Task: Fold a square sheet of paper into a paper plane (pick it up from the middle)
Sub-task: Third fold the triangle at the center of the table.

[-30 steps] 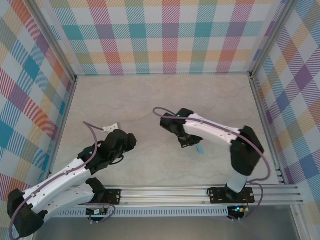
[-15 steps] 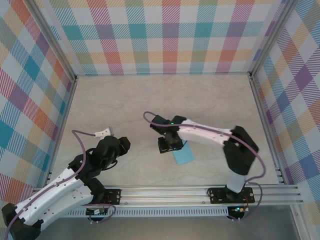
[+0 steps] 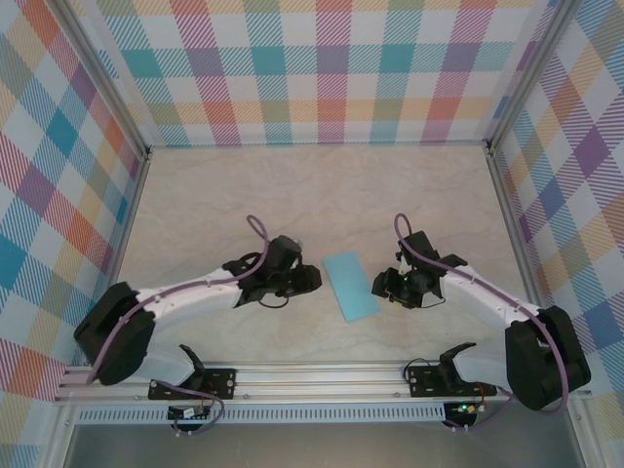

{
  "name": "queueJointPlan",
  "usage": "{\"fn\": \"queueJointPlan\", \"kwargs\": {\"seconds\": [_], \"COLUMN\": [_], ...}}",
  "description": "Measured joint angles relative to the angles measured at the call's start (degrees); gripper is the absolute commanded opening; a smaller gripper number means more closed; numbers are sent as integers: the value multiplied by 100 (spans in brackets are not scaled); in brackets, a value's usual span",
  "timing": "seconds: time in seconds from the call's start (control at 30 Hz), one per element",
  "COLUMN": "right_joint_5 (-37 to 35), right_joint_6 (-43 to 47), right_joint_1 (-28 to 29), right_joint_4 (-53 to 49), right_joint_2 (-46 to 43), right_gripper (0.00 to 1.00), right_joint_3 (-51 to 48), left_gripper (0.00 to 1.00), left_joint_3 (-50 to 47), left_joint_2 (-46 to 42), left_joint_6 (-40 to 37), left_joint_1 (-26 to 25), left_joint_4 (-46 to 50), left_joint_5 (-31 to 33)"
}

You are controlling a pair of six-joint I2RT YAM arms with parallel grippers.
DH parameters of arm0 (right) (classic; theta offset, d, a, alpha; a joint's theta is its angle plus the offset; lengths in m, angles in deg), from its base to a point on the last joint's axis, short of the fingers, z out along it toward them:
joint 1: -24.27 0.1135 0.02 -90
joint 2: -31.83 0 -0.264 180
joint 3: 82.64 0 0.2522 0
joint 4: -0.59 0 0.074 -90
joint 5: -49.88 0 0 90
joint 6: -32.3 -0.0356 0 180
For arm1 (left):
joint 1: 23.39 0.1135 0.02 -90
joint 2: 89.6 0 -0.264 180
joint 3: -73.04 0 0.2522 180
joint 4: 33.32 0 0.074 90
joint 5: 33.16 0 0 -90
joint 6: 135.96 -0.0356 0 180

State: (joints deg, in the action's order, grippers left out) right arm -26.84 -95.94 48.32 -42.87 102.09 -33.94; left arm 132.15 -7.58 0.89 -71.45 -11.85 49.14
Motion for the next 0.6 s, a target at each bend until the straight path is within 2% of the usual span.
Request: {"fn": "queueJointPlan", "kwargs": {"seconds": [0.27, 0.6], "right_joint_5": [372, 549], "right_joint_6": [17, 22], "right_joint_1": [-2, -2], "right_joint_4": [466, 684], "right_joint_2": [-44, 144], "right_gripper": [51, 52], "right_joint_3": [-146, -291], "left_gripper": [39, 46], "left_joint_3": [1196, 1405], "left_joint_2": [1687, 1928], "left_joint_6": [4, 46], "left_joint_1": [-407, -470], "left_joint_4": [-166, 446], "left_joint_5": [-184, 407]}}
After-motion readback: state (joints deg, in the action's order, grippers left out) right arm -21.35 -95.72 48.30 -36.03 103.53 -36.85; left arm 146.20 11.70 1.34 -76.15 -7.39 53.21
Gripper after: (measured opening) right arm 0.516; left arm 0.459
